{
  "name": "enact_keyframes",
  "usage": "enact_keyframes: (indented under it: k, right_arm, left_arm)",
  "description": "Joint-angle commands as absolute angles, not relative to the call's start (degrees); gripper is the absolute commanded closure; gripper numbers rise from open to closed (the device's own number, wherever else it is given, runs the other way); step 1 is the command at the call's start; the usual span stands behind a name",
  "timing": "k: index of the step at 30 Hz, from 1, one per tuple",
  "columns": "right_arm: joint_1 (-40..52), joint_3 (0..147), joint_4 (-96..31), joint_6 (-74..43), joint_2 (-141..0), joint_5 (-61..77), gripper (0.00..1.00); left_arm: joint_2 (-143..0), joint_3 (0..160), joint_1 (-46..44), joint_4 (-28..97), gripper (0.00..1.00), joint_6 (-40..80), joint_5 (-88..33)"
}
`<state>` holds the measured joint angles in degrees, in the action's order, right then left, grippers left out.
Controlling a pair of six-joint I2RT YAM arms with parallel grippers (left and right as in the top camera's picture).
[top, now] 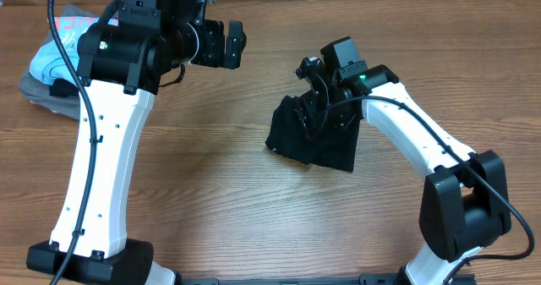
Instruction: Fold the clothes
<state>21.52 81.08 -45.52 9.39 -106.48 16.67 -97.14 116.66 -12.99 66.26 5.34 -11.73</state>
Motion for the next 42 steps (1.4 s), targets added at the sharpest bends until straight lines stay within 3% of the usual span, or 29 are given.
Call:
enact_keyframes:
  k: [1, 6, 8, 16, 24, 34, 36, 42]
  right_arm:
    - [21.80, 81.03, -45.63, 10.74, -106.41, 16.40, 0.41]
    - [21.78, 81.06, -50.28, 10.72, -106.41, 17.65, 0.88]
    - [21.76, 81.06, -52.10, 10.66, -106.41, 17.65, 0.96]
    - [19.05, 87.24, -65.63, 2.66, -104.88, 17.56, 0.96]
    - [9.45, 91.33, -80.44, -5.06, -102.89, 14.59, 0.96]
    - [2.22, 76.14, -68.51, -6.26, -102.89, 11.57, 0.96]
    - [1.23, 75.44, -66.19, -6.28, -102.89, 11.66, 0.79]
    - [-0.82, 81.80, -70.11, -6.02, -102.78, 13.80, 0.60]
  left_arm:
    - [-96.75, 116.73, -12.78, 66.63, 0.00, 3.60, -11.42]
    - [-96.75, 116.73, -12.78, 67.07, 0.00, 3.60, -11.42]
    - [-96.75, 116.73, -12.78, 67.05, 0.00, 3.60, -11.42]
    - [-96.75, 116.73, -12.78, 67.20, 0.00, 3.11, -11.40]
    - [-96.75, 116.73, -12.78, 67.29, 0.00, 1.23, -11.38]
    - [-98.08, 116.73, -12.78, 67.26, 0.00, 1.21, -11.38]
    - [-99.09, 116.73, -12.78, 67.31, 0.00, 1.23, -11.40]
    - [-101.93, 116.73, -12.78, 67.55, 0.00, 1.23, -11.46]
